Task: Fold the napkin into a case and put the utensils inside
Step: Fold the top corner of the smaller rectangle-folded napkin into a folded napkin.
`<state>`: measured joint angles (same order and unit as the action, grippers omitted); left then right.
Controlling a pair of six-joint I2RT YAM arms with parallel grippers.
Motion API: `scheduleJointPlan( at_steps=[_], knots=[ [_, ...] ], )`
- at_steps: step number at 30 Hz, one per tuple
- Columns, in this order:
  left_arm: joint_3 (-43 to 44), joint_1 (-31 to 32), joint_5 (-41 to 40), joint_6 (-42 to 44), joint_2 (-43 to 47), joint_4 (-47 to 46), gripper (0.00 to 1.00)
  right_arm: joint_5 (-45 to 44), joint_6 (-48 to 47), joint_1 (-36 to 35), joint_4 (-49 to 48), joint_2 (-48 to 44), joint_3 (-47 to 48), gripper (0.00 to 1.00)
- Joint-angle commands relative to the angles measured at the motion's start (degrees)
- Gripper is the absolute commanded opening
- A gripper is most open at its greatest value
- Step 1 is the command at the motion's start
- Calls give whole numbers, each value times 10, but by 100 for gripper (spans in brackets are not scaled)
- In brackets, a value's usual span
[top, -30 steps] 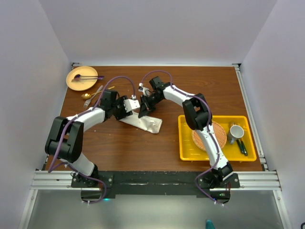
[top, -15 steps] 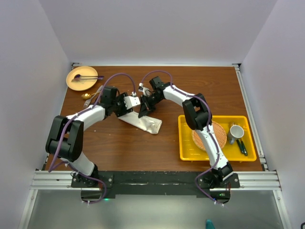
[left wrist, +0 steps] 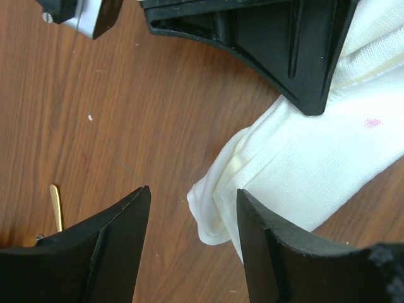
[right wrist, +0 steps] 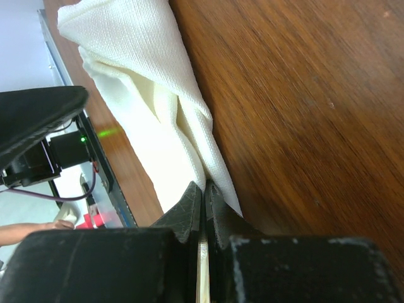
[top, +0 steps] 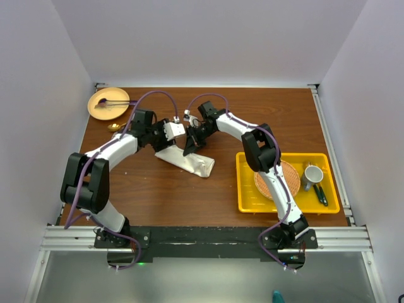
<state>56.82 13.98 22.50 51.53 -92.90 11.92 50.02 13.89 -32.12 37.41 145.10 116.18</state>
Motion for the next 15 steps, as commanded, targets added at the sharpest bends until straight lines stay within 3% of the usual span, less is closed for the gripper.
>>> scheduleJointPlan(
  at_steps=[1, 15],
  knots=[
    [27, -11, 18, -8, 0, 13, 61, -87, -21, 0, 9, 37, -9, 0],
    [24, -12, -32, -3, -43, -28, 57, -83, -22, 0, 8, 39, -12, 0]
  ],
)
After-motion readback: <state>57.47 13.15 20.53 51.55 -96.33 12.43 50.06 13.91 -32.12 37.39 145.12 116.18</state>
